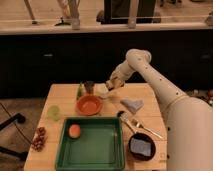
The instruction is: Place eraser in paper cup
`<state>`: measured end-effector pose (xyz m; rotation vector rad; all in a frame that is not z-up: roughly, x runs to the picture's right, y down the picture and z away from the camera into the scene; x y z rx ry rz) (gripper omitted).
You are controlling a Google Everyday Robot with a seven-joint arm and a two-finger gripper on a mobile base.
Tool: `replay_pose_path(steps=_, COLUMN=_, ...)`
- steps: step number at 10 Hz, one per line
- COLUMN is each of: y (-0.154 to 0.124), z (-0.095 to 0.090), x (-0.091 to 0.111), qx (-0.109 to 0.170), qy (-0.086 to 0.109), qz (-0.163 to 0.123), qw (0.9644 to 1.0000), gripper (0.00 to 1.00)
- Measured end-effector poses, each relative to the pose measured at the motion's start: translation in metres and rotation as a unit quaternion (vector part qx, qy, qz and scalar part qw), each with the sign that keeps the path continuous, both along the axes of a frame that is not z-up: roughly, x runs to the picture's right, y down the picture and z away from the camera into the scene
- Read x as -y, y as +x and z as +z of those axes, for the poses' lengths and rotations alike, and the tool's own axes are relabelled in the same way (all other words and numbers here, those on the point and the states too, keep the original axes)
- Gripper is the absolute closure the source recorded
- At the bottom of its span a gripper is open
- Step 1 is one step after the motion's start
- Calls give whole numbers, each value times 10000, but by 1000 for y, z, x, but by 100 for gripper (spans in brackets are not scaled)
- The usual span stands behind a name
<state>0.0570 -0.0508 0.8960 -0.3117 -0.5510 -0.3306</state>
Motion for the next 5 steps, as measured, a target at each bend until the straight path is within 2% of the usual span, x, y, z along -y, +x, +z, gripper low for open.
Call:
replay_pose_path(steps=2, y=-3, z=-3, x=3, qx=136, qy=119, qz=-247, qw=9995, gripper=98)
replay_pose_path(steps=5, y=-12, z=-6, x=7, qx=359, qy=236, qz=-655, qw=9969, gripper=98)
